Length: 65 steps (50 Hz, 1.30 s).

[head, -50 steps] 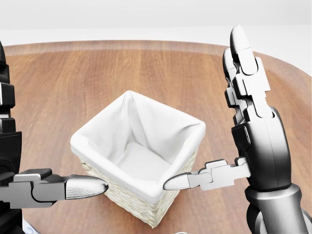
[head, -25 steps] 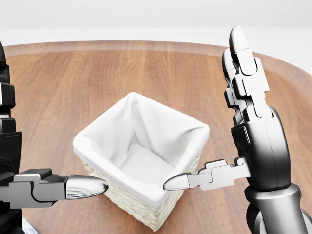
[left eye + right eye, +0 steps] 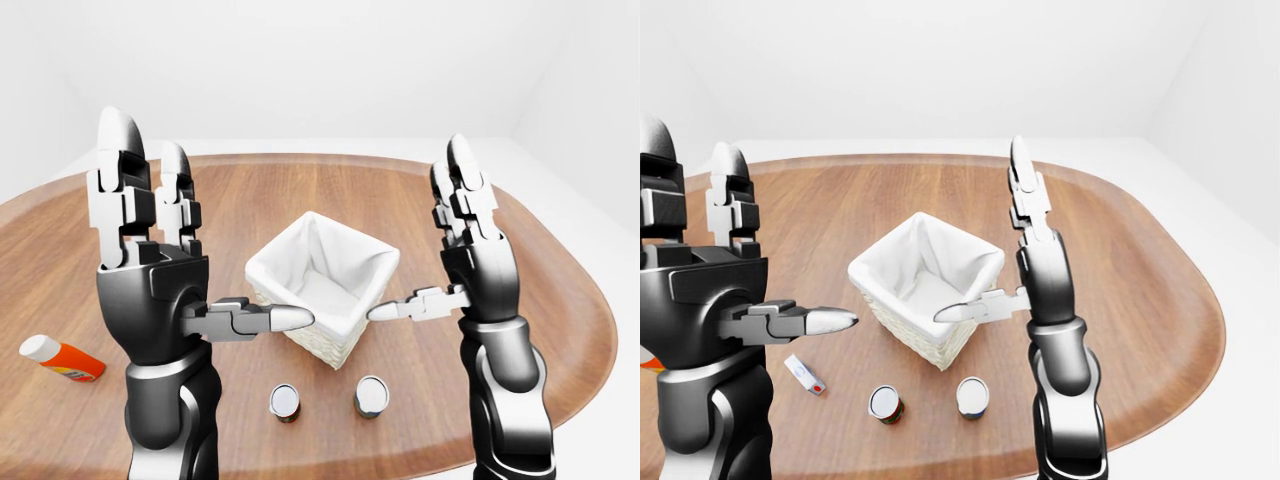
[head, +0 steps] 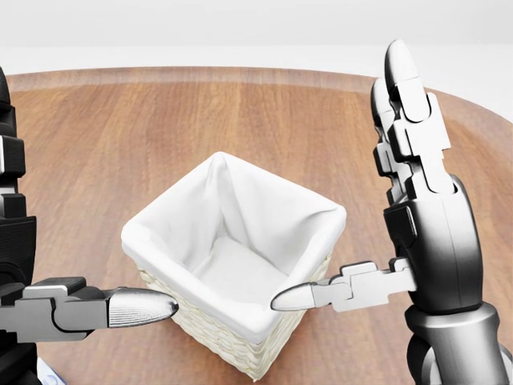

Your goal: Pick up the alphabet soup and the cream cheese box, and put them in the basket.

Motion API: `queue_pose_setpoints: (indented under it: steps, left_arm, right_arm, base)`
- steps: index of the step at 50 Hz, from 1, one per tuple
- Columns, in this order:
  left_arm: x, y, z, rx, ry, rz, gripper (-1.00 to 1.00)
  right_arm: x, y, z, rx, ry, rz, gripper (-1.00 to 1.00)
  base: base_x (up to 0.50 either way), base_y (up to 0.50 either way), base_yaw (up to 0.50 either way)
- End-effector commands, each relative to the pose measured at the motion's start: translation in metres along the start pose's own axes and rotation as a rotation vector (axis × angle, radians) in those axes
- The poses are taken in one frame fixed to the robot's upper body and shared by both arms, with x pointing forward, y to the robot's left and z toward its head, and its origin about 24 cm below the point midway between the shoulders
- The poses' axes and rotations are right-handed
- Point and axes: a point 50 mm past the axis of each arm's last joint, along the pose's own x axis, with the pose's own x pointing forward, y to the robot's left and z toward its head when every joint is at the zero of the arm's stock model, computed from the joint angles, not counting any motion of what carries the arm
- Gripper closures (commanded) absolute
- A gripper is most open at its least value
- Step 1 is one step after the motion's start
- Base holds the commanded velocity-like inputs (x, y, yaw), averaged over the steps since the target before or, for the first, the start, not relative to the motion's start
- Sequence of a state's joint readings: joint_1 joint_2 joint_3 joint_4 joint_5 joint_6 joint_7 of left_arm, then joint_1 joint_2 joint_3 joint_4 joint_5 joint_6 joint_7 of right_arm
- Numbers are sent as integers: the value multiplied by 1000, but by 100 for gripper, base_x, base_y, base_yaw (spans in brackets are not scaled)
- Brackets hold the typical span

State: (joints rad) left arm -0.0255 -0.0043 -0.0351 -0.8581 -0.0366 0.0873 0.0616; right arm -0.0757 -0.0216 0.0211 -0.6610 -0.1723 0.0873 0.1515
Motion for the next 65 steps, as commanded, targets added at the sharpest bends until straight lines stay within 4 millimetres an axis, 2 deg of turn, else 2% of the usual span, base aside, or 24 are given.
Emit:
queue_pose_setpoints:
  steps: [1,28,38,45,49,52,54,59,65]
  left_arm:
    - [0,0,-2,2,8,-1,-100]
    - [0,0,-1,2,5,2,-100]
    - [3,6,0,78,-13,56,-100]
    - [8,13,-5,197,-22,141,-100]
    - [10,4,1,344,-71,111,-100]
    - [10,3,-2,412,-59,96,-100]
    - [10,3,2,415,-74,96,-100]
    - [17,3,10,598,-139,78,-100]
    - [16,2,3,720,-100,39,-100]
  right_arm:
    - [0,-2,0,4,-3,-12,-100]
    - [1,-9,-2,-7,3,-85,-100]
    - [1,-9,-2,-8,5,-82,-100]
    - [2,-9,-4,-7,11,-79,-100]
    - [2,-9,-3,-6,8,-79,-100]
    - [2,-9,-5,-6,16,-79,-100]
    - [2,-8,-6,-8,22,-76,-100]
    - [2,-8,-5,-9,14,-74,-100]
    - [2,-8,-7,-7,23,-75,-100]
  base:
    - [0,0,0]
    - [0,0,0]
    - [0,0,0]
    - [0,0,0]
    - [0,0,0]
    - [0,0,0]
    - [0,0,0]
    - [0,0,0]
    - [0,0,0]
